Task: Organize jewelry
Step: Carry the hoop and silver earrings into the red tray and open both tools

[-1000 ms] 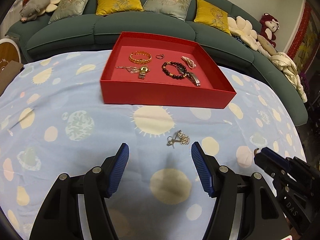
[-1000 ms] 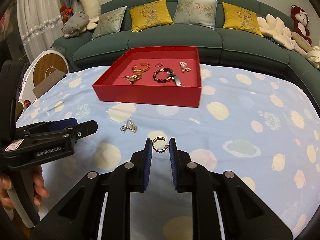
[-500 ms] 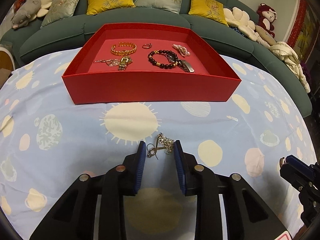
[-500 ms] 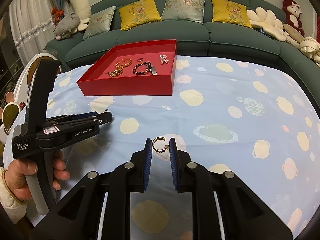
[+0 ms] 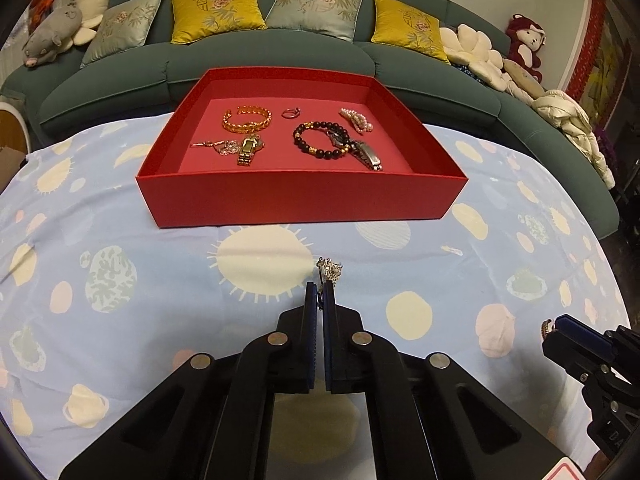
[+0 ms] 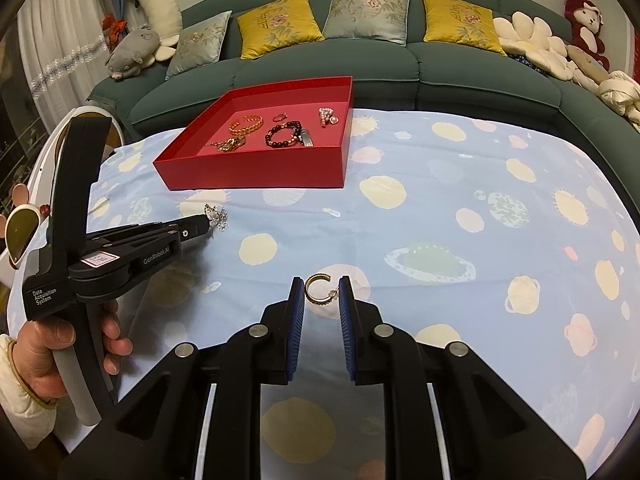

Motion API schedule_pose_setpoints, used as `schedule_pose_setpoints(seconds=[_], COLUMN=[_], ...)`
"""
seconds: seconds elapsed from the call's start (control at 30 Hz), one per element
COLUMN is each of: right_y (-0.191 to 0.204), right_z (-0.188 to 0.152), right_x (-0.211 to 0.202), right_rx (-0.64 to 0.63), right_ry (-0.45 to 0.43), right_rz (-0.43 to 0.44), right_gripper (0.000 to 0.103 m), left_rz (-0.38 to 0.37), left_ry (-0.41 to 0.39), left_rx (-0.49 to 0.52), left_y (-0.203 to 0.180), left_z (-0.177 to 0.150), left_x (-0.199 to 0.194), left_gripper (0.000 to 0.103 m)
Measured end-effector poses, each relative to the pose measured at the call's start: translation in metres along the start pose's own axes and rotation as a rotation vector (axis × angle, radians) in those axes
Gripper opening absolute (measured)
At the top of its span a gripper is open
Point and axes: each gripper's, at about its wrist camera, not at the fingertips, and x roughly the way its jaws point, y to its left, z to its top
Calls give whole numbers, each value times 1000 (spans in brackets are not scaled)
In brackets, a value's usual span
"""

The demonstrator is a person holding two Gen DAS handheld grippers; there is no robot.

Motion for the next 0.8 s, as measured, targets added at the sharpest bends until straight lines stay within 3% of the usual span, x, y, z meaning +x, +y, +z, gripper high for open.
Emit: schedule_pose_setpoints(seconds=[0.5,0.67,0.8], right_y=[20,33,42], right_z=[33,67,113], right_x=[-31,-43,-43], right_rx=[-10,-20,-30], right_ry=[-107,-158,-217], right_rz=[59,99,121], right_gripper=[17,17,17], left_rz=[-14,-4,18], left_ry=[-121,-171,-208], left_rx=[5,30,41], left_y=[9,9,11], left_z=[44,78,107], left_x=[-89,-105,-96], left_gripper=[1,1,1])
